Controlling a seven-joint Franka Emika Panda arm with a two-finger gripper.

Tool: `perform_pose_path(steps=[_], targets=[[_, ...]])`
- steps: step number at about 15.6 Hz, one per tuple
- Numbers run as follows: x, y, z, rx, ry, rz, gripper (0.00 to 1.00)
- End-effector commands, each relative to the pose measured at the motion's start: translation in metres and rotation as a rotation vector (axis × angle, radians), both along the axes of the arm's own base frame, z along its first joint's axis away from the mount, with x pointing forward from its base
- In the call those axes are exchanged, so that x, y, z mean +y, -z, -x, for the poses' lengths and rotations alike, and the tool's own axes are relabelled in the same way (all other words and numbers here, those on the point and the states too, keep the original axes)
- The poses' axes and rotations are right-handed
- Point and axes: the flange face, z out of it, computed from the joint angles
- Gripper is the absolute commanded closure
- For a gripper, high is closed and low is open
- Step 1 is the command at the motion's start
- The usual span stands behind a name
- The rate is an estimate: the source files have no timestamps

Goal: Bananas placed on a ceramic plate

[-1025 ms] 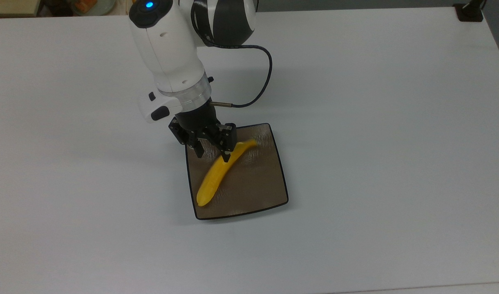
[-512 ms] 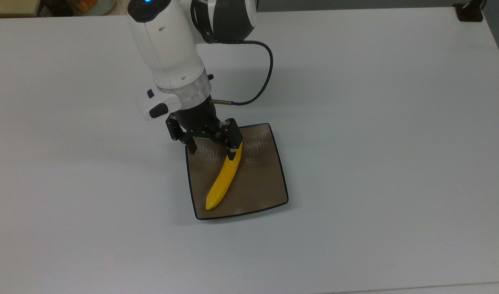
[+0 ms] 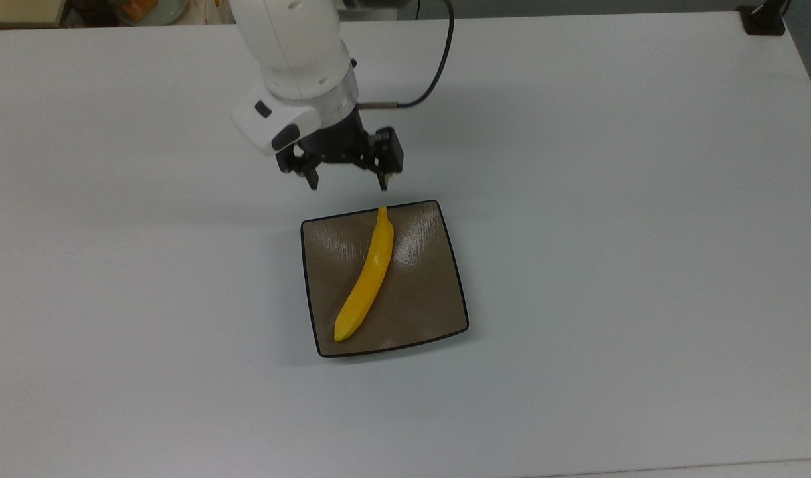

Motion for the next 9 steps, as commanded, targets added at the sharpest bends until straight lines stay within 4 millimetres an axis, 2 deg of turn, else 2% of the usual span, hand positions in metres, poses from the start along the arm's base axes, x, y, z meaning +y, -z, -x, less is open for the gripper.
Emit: perform_pose_path(steps=[1,4,5,9], targets=[[-0.003,-0.027,0.044,0.111,-0.132,0.107,0.00],[-0.011,-0.060,0.071,0.149,-0.198,0.130,0.00],[-0.019,-0.074,0.082,0.170,-0.210,0.139,0.00],[-0.034,-0.110,0.108,0.156,-0.235,0.141,0.00]])
